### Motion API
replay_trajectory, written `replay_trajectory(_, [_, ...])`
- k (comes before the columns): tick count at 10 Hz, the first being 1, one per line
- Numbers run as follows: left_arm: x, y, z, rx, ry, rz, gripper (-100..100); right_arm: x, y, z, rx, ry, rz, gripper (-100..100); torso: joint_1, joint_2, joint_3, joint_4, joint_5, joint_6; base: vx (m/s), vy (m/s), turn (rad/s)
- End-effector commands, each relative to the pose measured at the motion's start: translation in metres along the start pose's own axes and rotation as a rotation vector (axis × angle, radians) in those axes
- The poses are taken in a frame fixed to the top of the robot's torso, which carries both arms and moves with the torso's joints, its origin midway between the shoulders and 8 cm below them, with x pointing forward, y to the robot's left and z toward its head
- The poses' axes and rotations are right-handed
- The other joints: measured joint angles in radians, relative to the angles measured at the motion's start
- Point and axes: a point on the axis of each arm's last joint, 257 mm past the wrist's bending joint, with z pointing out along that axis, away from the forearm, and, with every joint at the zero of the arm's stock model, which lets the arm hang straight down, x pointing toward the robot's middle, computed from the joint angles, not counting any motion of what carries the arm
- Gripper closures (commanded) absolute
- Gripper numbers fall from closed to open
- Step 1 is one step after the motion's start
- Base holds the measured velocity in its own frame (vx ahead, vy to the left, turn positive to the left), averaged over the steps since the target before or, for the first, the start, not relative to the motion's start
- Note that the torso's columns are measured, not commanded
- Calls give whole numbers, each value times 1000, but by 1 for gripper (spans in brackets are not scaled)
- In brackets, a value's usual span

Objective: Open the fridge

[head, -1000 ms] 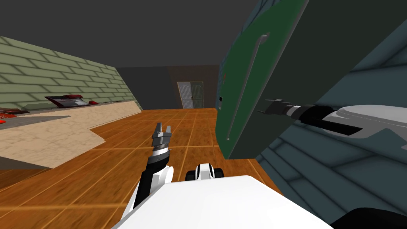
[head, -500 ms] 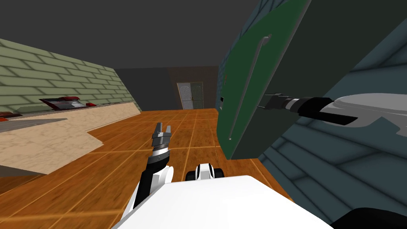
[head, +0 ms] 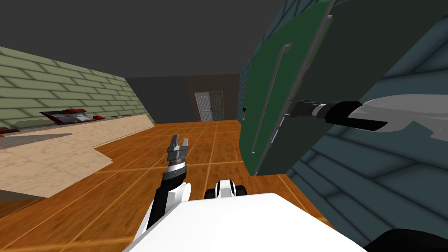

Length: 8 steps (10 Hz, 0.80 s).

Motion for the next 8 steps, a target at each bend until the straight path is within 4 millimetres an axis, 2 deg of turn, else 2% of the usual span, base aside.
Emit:
replay_trajectory(1, [0,0,0,0,0,0,0,-7,-28,6,41,-2,-37,-100,0,0,-1,0,1,-1,4,27,-13])
replay_trajectory(2, [0,0,0,0,0,0,0,-2,-5,4,-2,-1,-19,-100,1,-1,-1,1,2,-2,-16,6,-49])
replay_trajectory(3, [0,0,0,0,0,0,0,-1,-2,3,-7,1,-18,-100,-1,1,1,-2,-2,2,-23,1,-47])
replay_trajectory(4, [0,0,0,0,0,0,0,0,1,3,-12,1,-16,100,-5,4,4,-3,-6,6,-14,0,-26])
replay_trajectory(6, [0,0,0,0,0,0,0,6,1,-1,-10,24,-10,100,-7,5,7,-4,-12,12,81,130,-111])
replay_trajectory(7, [0,0,0,0,0,0,0,10,-3,-5,-1,41,-5,100,-6,6,7,-4,-11,11,143,250,-137])
replay_trajectory(8, [0,0,0,0,0,0,0,13,2,-5,-11,45,-5,100,-3,4,6,-5,-10,10,115,248,-93])
